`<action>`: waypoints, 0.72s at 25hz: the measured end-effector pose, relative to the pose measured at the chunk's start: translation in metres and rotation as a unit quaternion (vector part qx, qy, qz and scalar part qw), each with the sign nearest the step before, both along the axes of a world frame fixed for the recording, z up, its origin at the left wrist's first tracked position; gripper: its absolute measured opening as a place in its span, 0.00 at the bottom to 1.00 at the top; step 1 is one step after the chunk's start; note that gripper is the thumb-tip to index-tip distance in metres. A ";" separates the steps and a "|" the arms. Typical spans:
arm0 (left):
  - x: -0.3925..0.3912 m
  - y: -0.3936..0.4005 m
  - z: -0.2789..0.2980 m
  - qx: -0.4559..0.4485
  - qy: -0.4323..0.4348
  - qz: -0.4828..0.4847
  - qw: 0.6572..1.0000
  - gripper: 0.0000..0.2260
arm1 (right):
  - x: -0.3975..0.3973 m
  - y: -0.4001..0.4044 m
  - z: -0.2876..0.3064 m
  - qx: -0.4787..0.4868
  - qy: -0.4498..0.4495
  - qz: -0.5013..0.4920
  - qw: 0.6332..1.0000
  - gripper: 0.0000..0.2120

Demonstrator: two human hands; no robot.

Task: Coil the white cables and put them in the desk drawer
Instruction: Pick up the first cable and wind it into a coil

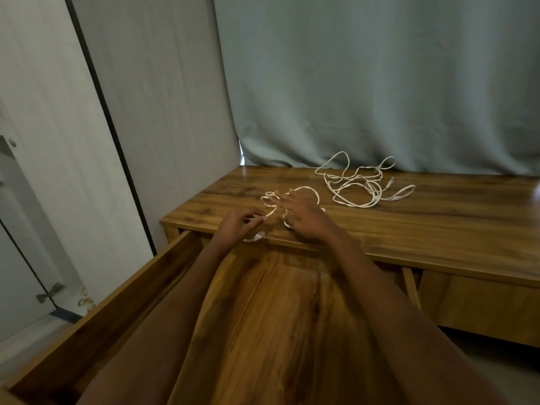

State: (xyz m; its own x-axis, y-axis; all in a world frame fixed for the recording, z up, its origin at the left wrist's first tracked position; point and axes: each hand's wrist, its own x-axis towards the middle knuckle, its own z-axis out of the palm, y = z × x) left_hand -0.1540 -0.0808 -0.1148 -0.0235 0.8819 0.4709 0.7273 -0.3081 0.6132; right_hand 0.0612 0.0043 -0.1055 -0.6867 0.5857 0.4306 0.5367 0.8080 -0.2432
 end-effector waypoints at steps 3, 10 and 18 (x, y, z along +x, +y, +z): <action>0.011 -0.009 0.006 -0.038 -0.057 -0.030 0.997 0.06 | -0.008 -0.009 -0.011 0.093 -0.020 -0.003 0.995 0.17; 0.002 -0.066 0.005 -0.228 -0.430 -0.142 0.862 0.08 | 0.021 -0.041 -0.043 0.121 0.028 -0.070 0.990 0.14; 0.042 -0.108 0.009 -0.077 -0.603 -0.199 0.769 0.14 | 0.015 -0.085 -0.052 0.189 0.077 -0.016 0.979 0.13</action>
State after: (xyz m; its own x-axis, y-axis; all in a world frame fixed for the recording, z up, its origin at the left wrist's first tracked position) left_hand -0.1117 -0.1889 -0.1061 -0.0756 0.9751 0.2083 -0.5323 -0.2161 0.8185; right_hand 0.0763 -0.0811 -0.1577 -0.5810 0.3854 0.7169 0.5440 0.8390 -0.0102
